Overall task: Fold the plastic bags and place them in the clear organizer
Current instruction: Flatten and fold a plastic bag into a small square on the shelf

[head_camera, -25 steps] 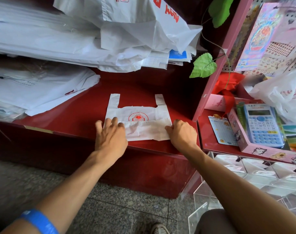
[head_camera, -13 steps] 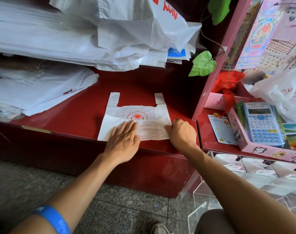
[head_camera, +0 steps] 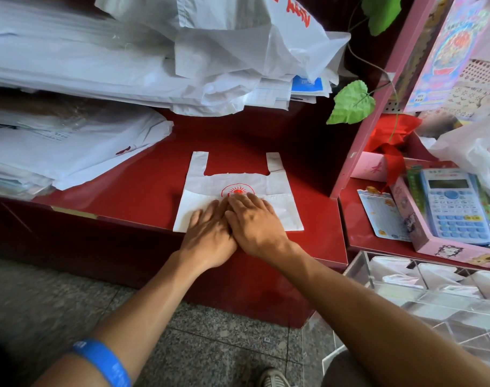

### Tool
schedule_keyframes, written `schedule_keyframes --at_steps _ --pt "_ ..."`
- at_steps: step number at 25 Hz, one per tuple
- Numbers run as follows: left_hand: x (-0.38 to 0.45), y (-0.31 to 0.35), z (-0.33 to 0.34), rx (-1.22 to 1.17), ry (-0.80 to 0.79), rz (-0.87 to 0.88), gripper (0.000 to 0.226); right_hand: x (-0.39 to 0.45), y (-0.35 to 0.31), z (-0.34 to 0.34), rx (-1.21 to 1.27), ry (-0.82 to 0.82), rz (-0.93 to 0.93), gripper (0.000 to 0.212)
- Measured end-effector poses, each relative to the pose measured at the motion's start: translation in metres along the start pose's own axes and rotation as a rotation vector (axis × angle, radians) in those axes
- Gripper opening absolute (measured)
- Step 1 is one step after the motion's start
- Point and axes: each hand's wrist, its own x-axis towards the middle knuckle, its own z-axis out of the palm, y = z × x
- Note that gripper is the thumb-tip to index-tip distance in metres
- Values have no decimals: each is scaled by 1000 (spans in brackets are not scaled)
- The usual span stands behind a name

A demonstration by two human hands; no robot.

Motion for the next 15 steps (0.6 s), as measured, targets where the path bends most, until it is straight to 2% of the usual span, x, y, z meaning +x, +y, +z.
schedule_keyframes --at_steps 2,5,9,15 --pt "2 -3 -1 -64 13 -37 83 2 8 2 64 -83 81 55" --pt "7 -10 -7 -92 -56 -99 74 -2 16 -1 20 -180 144 60" --pt "5 -28 -10 -88 -16 -170 62 -12 31 -8 -77 -192 209 68" --pt "-3 -52 -12 -46 -8 -211 65 -21 54 -19 -106 -209 291 78"
